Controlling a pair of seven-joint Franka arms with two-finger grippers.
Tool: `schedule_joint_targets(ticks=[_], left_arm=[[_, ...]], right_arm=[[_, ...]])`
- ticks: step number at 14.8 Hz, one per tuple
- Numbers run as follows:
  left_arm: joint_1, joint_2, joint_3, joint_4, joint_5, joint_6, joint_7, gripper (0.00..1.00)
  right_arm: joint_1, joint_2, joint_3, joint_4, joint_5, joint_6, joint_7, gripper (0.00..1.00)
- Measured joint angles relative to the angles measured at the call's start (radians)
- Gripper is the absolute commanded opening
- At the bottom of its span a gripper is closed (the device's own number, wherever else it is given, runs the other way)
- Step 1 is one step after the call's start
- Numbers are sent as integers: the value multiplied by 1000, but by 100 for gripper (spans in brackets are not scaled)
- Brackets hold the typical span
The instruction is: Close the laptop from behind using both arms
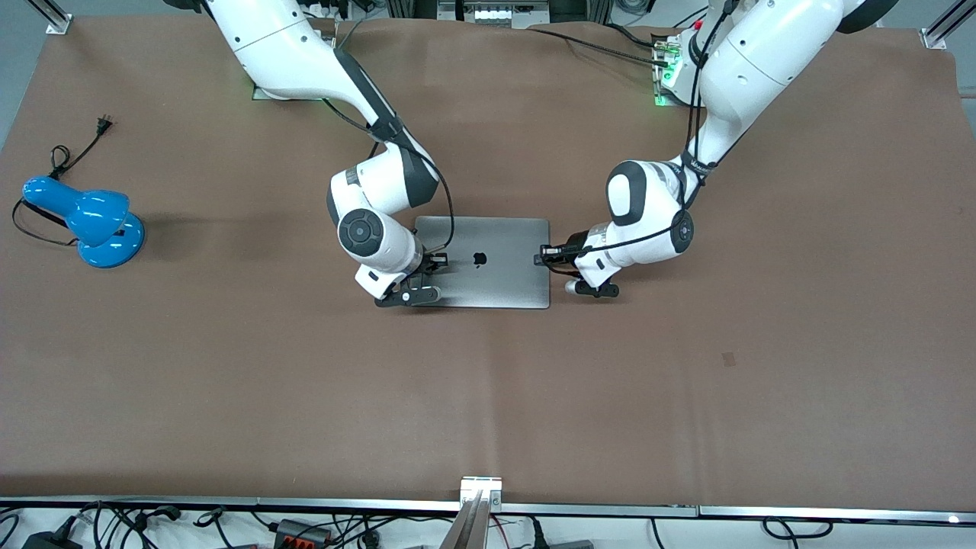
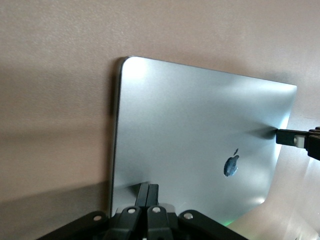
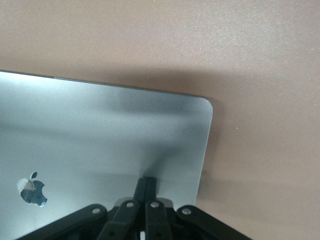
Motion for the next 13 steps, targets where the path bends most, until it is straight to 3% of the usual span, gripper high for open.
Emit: schedule_joint_targets(ticks=[9,13], left_arm=[[-8,3,7,9,3,9,1,0],[-8,-4,10,26,20,13,1,0]], right_arm=[[0,0,-1,1,-1,9,0,0],[6,-9,-36,20,-8,22,0,0]])
